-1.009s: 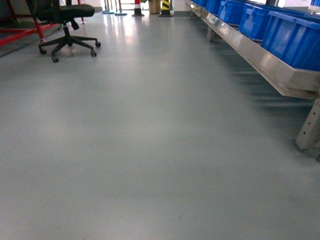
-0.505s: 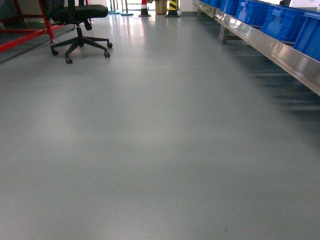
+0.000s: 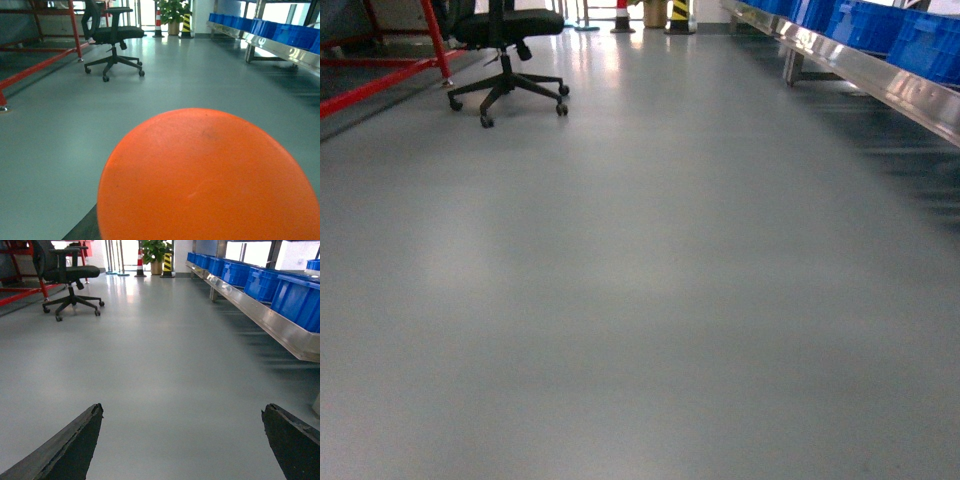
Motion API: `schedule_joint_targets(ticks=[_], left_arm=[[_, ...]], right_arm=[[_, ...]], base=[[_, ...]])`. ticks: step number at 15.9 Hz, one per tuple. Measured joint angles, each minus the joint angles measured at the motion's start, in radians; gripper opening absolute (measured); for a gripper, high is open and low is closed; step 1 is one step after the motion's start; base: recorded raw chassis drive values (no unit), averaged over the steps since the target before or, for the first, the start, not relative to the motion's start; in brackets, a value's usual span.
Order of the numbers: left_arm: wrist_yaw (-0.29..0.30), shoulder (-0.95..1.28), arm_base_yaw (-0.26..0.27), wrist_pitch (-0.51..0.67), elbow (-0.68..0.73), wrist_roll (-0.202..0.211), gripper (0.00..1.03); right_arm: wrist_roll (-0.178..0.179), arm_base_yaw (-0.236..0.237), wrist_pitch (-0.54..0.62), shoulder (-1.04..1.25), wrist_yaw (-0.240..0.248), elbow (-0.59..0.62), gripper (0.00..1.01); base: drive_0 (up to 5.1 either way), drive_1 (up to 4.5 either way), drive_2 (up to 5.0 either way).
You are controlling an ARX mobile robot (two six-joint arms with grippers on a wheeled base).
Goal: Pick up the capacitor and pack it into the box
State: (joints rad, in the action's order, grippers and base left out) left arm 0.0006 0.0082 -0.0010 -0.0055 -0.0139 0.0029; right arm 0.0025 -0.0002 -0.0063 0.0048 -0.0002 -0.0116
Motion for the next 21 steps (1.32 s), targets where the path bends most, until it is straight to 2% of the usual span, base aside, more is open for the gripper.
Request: schedule_joint_targets(ticks=[21], left_arm=[[-0.001, 0.000, 0.000, -0.002, 0.000, 0.000, 0.43]], right_arm=[[0.000, 0.000, 0.000, 0.000, 0.000, 0.000, 0.98]], base=[[-5.0, 2.47, 2.5]])
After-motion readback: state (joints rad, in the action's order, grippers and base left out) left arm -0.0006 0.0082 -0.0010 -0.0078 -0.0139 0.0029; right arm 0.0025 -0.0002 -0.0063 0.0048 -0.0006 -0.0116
